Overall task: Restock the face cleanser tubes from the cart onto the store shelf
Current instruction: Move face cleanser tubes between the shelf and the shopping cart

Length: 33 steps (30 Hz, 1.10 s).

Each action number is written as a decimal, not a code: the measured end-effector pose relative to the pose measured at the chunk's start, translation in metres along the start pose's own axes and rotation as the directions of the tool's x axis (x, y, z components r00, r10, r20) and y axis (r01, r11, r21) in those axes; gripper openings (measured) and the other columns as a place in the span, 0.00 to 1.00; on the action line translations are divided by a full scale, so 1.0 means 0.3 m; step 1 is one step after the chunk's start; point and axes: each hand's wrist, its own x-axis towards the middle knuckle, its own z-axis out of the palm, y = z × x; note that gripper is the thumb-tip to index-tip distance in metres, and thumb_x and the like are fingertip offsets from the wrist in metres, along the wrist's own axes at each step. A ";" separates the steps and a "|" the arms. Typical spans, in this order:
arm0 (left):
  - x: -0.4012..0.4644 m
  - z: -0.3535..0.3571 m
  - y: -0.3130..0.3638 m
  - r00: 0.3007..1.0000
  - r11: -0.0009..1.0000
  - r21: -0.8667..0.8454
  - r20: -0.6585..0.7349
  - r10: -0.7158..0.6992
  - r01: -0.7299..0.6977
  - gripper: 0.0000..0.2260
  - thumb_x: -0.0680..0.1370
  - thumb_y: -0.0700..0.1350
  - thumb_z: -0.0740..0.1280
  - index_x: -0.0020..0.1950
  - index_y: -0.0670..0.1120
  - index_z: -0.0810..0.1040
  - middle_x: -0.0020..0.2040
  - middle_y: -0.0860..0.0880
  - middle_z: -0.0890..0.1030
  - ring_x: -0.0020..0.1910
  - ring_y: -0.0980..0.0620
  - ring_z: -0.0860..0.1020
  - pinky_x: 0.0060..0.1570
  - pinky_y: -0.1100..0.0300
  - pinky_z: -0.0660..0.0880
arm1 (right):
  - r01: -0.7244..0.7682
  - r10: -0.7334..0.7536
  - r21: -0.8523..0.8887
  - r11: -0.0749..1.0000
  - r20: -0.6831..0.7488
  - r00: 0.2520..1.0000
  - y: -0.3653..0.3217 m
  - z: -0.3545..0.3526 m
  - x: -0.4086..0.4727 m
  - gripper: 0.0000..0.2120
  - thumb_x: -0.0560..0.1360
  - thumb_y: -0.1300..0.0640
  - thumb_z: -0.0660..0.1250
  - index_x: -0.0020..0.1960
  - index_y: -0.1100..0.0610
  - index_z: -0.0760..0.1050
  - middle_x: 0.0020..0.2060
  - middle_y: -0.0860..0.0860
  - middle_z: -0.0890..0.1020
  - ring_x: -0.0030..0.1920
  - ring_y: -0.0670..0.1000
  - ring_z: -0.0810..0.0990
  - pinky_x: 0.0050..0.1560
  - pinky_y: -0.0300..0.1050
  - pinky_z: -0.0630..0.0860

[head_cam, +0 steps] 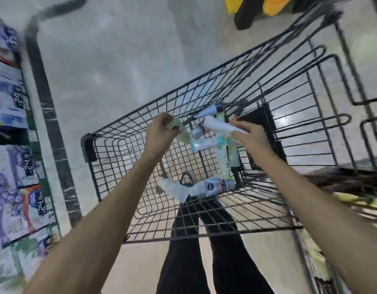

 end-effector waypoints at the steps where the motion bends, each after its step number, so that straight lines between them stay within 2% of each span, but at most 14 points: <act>1: -0.061 -0.028 0.040 1.000 0.995 -0.096 0.015 -0.013 0.015 0.18 0.70 0.43 0.79 0.58 0.48 0.79 0.51 0.55 0.83 0.50 0.54 0.83 0.54 0.48 0.83 | -0.008 0.008 0.024 1.000 0.006 1.000 -0.029 -0.025 -0.054 0.15 0.74 0.64 0.75 0.56 0.49 0.84 0.49 0.46 0.85 0.48 0.50 0.84 0.49 0.50 0.85; 3: -0.178 -0.084 0.121 0.999 0.966 -0.255 0.046 -0.019 0.030 0.19 0.66 0.47 0.79 0.55 0.49 0.81 0.53 0.49 0.85 0.53 0.47 0.84 0.54 0.45 0.83 | 0.010 -0.010 0.079 0.997 -0.004 1.000 -0.087 -0.074 -0.168 0.17 0.71 0.66 0.77 0.57 0.51 0.84 0.53 0.51 0.85 0.49 0.52 0.84 0.43 0.45 0.84; 5: -0.285 -0.126 0.192 0.999 0.936 -0.351 0.039 0.022 -0.007 0.17 0.70 0.41 0.79 0.57 0.46 0.80 0.55 0.46 0.85 0.53 0.47 0.84 0.52 0.52 0.83 | 0.037 -0.032 0.144 0.989 -0.040 0.999 -0.136 -0.122 -0.280 0.18 0.69 0.67 0.79 0.55 0.51 0.82 0.53 0.54 0.85 0.49 0.52 0.85 0.42 0.43 0.83; 7: -0.394 -0.158 0.264 0.997 0.905 -0.422 0.037 0.072 -0.050 0.19 0.73 0.37 0.77 0.62 0.40 0.78 0.56 0.43 0.84 0.53 0.47 0.85 0.48 0.59 0.83 | 0.060 -0.044 0.223 0.973 -0.074 0.996 -0.186 -0.168 -0.414 0.16 0.70 0.67 0.79 0.53 0.53 0.81 0.49 0.51 0.85 0.45 0.48 0.85 0.41 0.39 0.82; 9: -0.482 -0.174 0.323 0.993 0.868 -0.495 0.071 0.090 -0.044 0.19 0.73 0.38 0.77 0.63 0.39 0.78 0.55 0.42 0.85 0.52 0.46 0.86 0.51 0.54 0.84 | 0.092 -0.058 0.347 0.933 -0.108 0.992 -0.226 -0.194 -0.533 0.12 0.72 0.66 0.77 0.53 0.56 0.82 0.43 0.49 0.86 0.40 0.44 0.83 0.37 0.35 0.78; 13: -0.678 -0.194 0.442 0.967 0.818 -0.572 0.165 0.192 -0.065 0.23 0.73 0.47 0.76 0.64 0.37 0.79 0.57 0.41 0.85 0.54 0.44 0.85 0.54 0.47 0.83 | 0.171 -0.030 0.668 0.724 -0.217 0.976 -0.269 -0.239 -0.801 0.11 0.75 0.65 0.74 0.57 0.61 0.80 0.44 0.51 0.87 0.44 0.50 0.86 0.41 0.42 0.81; 17: -0.861 -0.185 0.490 0.897 0.791 -0.607 0.307 0.318 -0.073 0.09 0.80 0.47 0.71 0.58 0.44 0.82 0.51 0.44 0.84 0.50 0.40 0.83 0.51 0.39 0.82 | 0.252 0.000 0.833 0.493 -0.290 0.957 -0.263 -0.265 -1.058 0.06 0.77 0.61 0.73 0.53 0.59 0.80 0.42 0.52 0.85 0.45 0.55 0.83 0.46 0.51 0.81; 19: -0.953 -0.173 0.505 0.855 0.788 -0.604 0.339 0.393 -0.122 0.07 0.82 0.45 0.68 0.58 0.43 0.80 0.45 0.46 0.83 0.43 0.46 0.83 0.44 0.43 0.83 | 0.307 0.014 0.855 0.419 -0.344 0.939 -0.235 -0.272 -1.174 0.09 0.77 0.59 0.73 0.56 0.59 0.81 0.46 0.53 0.87 0.50 0.57 0.85 0.53 0.56 0.83; 21: -1.050 -0.160 0.516 0.810 0.788 -0.600 0.388 0.440 -0.140 0.08 0.83 0.44 0.67 0.60 0.44 0.79 0.47 0.45 0.85 0.44 0.46 0.84 0.42 0.48 0.82 | 0.363 0.046 0.831 0.422 -0.419 0.907 -0.200 -0.279 -1.285 0.13 0.77 0.55 0.74 0.60 0.59 0.80 0.55 0.58 0.86 0.54 0.61 0.85 0.58 0.61 0.82; 24: -1.184 -0.124 0.516 0.722 0.792 -0.593 0.485 0.493 -0.143 0.08 0.84 0.45 0.64 0.63 0.46 0.77 0.51 0.39 0.84 0.47 0.40 0.85 0.47 0.46 0.82 | 0.396 0.115 0.804 0.444 -0.489 0.865 -0.131 -0.283 -1.438 0.21 0.79 0.47 0.72 0.67 0.56 0.76 0.54 0.58 0.84 0.41 0.59 0.86 0.43 0.53 0.84; 25: -1.223 -0.103 0.511 0.696 0.799 -0.582 0.513 0.503 -0.148 0.09 0.85 0.45 0.64 0.64 0.47 0.76 0.49 0.39 0.84 0.45 0.40 0.84 0.47 0.46 0.81 | 0.409 0.140 0.795 0.448 -0.514 0.846 -0.104 -0.287 -1.490 0.26 0.77 0.44 0.73 0.69 0.55 0.74 0.57 0.58 0.83 0.42 0.58 0.87 0.42 0.52 0.83; 28: -1.365 -0.026 0.501 0.618 0.828 -0.546 0.610 0.496 -0.125 0.08 0.85 0.45 0.64 0.63 0.48 0.77 0.47 0.39 0.83 0.41 0.42 0.83 0.44 0.47 0.81 | 0.436 0.181 0.762 0.479 -0.572 0.800 -0.003 -0.311 -1.638 0.46 0.67 0.33 0.78 0.78 0.50 0.66 0.68 0.58 0.79 0.57 0.60 0.85 0.49 0.55 0.83; 31: -1.498 0.079 0.484 0.544 0.858 -0.502 0.693 0.474 -0.108 0.05 0.85 0.44 0.63 0.58 0.49 0.77 0.46 0.42 0.82 0.38 0.46 0.82 0.40 0.50 0.81 | 0.502 0.180 0.736 0.454 -0.628 0.757 0.081 -0.344 -1.814 0.32 0.78 0.44 0.72 0.76 0.56 0.66 0.47 0.61 0.84 0.40 0.58 0.84 0.39 0.50 0.82; 33: -1.585 0.155 0.461 0.487 0.879 -0.464 0.746 0.454 -0.108 0.08 0.85 0.46 0.63 0.63 0.46 0.75 0.45 0.42 0.83 0.39 0.45 0.81 0.40 0.50 0.81 | 0.527 0.172 0.731 0.433 -0.641 0.748 0.148 -0.367 -1.921 0.24 0.80 0.47 0.71 0.70 0.59 0.72 0.44 0.60 0.84 0.39 0.58 0.83 0.44 0.55 0.82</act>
